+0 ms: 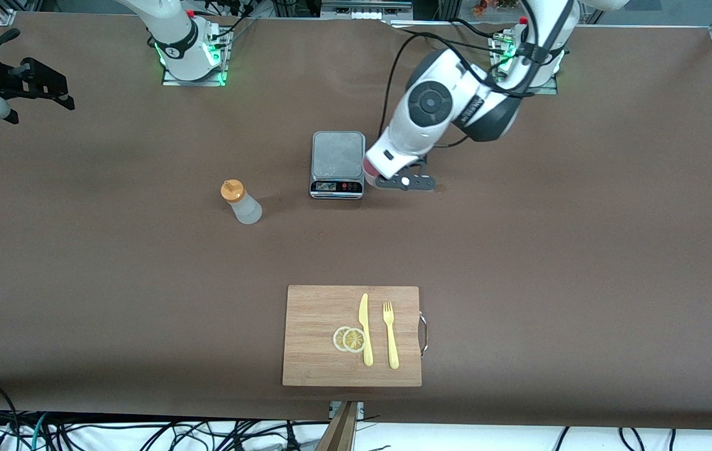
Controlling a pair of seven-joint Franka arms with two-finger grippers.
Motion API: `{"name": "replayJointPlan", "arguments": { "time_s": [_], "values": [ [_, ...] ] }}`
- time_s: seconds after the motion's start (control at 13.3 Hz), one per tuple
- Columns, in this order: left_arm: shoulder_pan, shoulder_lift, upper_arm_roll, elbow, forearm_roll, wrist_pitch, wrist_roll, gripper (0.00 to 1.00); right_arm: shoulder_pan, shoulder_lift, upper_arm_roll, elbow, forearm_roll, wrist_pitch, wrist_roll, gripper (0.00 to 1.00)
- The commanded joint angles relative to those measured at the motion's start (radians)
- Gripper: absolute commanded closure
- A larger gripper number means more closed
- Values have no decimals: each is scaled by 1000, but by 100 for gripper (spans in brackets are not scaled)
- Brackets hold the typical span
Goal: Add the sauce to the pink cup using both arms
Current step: 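Carry the pink cup with the left gripper onto the scale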
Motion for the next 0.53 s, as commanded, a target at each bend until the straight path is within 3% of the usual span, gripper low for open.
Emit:
{"name": "replayJointPlan", "arguments": {
  "time_s": [0.0, 0.15, 0.45],
  "values": [
    [-81, 29, 18, 28, -22, 52, -90, 100, -1, -4, 5, -3, 0, -16, -3, 0],
    [-121, 52, 19, 26, -19, 98, -120, 100, 2, -2, 10, -29, 8, -10, -52, 0],
    [-169, 91, 19, 17, -12, 127, -123, 100, 2, 13, 9, -101, 106, 30, -280, 0]
  ]
}}
